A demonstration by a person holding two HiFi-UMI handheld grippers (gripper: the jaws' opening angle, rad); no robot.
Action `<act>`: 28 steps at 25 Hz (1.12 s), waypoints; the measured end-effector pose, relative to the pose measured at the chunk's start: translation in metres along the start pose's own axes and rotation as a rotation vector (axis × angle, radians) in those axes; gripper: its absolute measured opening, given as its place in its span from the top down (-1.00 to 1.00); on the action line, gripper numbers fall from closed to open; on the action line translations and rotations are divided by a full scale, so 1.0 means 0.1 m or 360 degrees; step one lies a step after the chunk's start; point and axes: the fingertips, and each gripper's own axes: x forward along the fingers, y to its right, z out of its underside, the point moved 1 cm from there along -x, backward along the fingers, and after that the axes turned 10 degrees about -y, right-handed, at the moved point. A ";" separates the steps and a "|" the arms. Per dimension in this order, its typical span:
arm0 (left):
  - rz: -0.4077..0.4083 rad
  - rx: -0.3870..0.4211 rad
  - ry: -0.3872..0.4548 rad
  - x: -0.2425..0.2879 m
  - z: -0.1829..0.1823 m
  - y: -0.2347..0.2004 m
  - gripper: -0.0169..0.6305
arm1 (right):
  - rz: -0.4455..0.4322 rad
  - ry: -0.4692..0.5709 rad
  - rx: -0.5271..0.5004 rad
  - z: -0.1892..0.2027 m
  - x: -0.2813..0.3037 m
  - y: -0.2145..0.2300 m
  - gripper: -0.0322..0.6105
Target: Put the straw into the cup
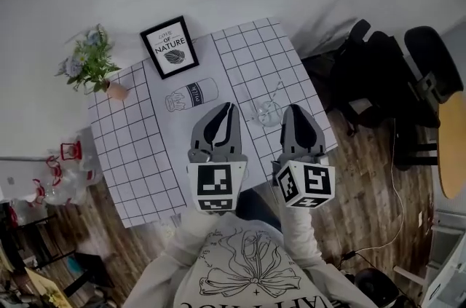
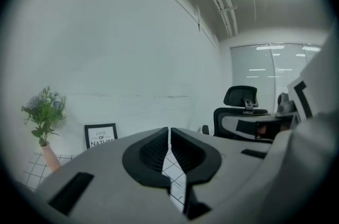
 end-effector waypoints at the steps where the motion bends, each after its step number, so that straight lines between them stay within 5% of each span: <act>1: 0.0005 0.0005 0.0014 -0.04 -0.03 0.00 0.90 | 0.0010 0.0012 -0.0003 -0.02 -0.05 -0.02 0.85; 28: 0.0070 0.0072 0.0193 -0.44 -0.35 0.01 0.90 | 0.0108 0.0158 -0.0072 -0.31 -0.49 -0.26 0.89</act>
